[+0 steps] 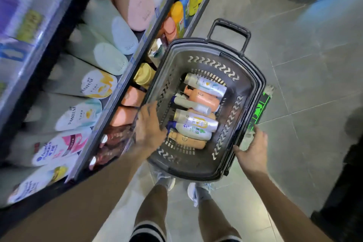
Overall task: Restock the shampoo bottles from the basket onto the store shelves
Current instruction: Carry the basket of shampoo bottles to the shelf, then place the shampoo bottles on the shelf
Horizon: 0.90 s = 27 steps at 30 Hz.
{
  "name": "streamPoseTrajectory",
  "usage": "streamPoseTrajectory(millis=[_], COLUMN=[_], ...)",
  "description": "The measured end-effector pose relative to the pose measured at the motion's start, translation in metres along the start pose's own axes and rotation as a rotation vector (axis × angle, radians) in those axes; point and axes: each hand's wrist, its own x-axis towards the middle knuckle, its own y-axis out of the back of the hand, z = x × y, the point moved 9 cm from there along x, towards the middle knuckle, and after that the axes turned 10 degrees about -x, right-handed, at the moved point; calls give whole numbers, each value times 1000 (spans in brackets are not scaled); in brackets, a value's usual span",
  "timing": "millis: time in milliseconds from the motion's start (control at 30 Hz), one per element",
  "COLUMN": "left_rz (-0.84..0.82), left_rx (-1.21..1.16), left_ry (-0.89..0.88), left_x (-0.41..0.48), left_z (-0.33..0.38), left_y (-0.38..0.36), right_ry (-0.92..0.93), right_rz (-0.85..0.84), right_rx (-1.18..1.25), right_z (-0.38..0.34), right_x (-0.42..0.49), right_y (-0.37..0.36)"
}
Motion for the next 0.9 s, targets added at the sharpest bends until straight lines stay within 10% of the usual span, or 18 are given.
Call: streamPoseTrajectory(millis=[267, 900], left_rz=[-269, -96], left_rx=[47, -556], left_ry=[195, 670], left_x=[-61, -79], left_z=[4, 25], left_y=[-28, -192], right_ry=[368, 717], right_rz=[-294, -628], right_rx=[-194, -598], right_z=[-92, -86], right_x=[-6, 116], right_y=[3, -60])
